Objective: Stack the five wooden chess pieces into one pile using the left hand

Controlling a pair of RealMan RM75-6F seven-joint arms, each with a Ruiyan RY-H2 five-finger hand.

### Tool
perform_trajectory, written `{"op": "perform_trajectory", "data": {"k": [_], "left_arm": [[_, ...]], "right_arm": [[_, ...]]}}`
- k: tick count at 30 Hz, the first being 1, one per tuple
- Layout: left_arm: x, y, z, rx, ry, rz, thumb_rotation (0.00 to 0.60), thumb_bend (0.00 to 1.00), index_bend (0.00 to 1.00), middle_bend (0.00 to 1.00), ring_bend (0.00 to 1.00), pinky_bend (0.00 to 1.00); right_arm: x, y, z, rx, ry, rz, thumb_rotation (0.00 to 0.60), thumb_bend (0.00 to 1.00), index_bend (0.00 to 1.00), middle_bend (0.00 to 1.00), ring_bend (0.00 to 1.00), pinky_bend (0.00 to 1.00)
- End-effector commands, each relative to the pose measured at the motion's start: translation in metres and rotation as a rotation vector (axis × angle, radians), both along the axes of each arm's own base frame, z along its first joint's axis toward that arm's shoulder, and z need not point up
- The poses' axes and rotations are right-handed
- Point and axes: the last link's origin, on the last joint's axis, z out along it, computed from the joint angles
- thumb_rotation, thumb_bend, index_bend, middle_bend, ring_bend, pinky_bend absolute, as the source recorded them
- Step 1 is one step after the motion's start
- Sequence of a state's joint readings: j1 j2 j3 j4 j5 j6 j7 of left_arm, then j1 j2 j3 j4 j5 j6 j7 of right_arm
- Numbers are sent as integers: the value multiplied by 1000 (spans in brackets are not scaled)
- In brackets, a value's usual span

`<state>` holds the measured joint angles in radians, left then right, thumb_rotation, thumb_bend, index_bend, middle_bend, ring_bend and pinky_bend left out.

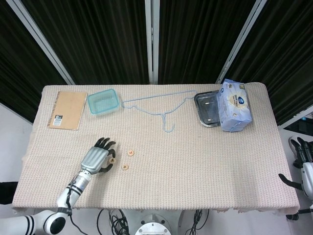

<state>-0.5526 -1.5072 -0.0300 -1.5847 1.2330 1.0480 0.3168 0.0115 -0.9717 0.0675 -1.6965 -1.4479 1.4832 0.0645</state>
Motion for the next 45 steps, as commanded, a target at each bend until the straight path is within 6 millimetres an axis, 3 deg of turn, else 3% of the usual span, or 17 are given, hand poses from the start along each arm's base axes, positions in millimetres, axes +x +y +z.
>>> {"op": "perform_trajectory", "data": {"k": [1,20,29,40,45], "left_arm": [[0,0,0,-1,5,-4,600,325,475,122,0,0],[-1,0,1,-3,8,0,600,325,419,122,0,0],[-1,0,1,4,10,-2,600,324,333,121,0,0],[22,-19,13,-37,-9,-94,600,328,303,80,0,0],[21,-16,10,-43,21,-100,600,405,310,36,0,0]], "right_arm": [[0,0,0,1,0,1,600,81,0,0,0,0],[0,0,0,-1,-4,-1,600,82,0,0,0,0],[0,0,0,-1,-6,-2,600,82,0,0,0,0],[0,0,0,1,-7,-1,600,82,0,0,0,0],[0,1,1,1,-10,-1,600,81,0,0,0,0]]}}
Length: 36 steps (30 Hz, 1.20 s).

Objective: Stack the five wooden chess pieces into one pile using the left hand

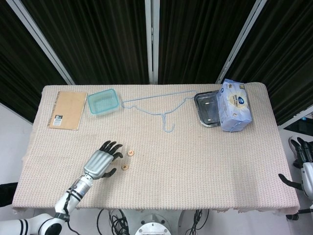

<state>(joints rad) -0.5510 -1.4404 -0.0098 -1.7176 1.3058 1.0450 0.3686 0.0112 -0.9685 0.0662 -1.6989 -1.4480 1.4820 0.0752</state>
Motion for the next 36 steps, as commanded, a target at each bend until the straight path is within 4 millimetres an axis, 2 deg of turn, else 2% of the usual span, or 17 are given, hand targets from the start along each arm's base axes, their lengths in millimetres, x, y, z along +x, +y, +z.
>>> {"op": "perform_trajectory", "data": {"k": [1,10,36], "left_arm": [[-2,2,-2,3,32,-6,600,421,313,25,0,0],[-3,1,-7,-22,84,-5,600,452,355,0,0,0],[-8,-3,-13,6,204,-57,600,453,367,0,0,0]], "right_arm": [[0,0,0,0,-1,0,600,82,0,0,0,0],[-2,-1,1,-6,-3,-5,600,81,0,0,0,0],[-3,-2,0,-4,-2,-21,600,81,0,0,0,0]]}}
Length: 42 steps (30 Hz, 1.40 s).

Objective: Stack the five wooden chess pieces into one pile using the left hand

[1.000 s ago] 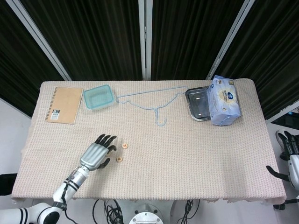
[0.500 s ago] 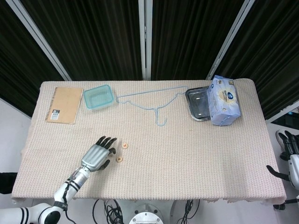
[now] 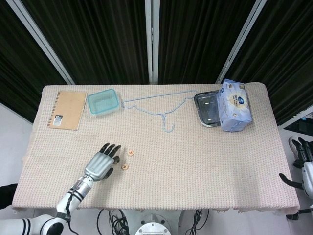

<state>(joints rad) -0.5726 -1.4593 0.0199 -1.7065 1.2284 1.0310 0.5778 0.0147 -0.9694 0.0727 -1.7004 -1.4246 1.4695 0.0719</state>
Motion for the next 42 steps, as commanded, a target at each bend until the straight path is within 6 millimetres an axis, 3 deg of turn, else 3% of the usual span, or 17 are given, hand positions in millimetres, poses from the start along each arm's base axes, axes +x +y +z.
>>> {"op": "perform_trajectory", "data": {"k": [1,42], "left_arm": [[-1,-1,-3,0,16,-6,600,453,367,0,0,0],[-2,1,-2,12,48,3,600,453,381,0,0,0]], "right_arm": [[0,0,0,1,-1,-3,600,81,0,0,0,0],[0,0,0,6,-3,-4,600,81,0,0,0,0]]}}
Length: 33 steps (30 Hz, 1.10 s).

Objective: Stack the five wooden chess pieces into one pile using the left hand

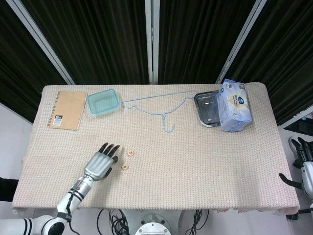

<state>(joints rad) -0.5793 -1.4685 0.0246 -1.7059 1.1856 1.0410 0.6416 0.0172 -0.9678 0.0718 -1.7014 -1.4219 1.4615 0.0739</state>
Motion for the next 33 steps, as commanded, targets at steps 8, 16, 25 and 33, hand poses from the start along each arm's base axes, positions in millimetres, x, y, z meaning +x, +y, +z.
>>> {"op": "perform_trajectory", "data": {"k": [8,16,25,33], "left_arm": [[4,-1,1,-3,-22,-3,600,453,372,0,0,0],[18,-3,4,-4,-129,-26,600,420,295,0,0,0],[19,-4,-8,-10,-156,-31,600,324,334,0,0,0],[21,-4,-19,-19,-174,-41,600,321,388,0,0,0]], "right_arm": [[0,0,0,-2,-1,1,600,81,0,0,0,0],[0,0,0,-2,-2,1,600,81,0,0,0,0],[-1,-1,1,-4,-7,0,600,81,0,0,0,0],[-2,-1,1,0,-7,-3,600,81,0,0,0,0]]}}
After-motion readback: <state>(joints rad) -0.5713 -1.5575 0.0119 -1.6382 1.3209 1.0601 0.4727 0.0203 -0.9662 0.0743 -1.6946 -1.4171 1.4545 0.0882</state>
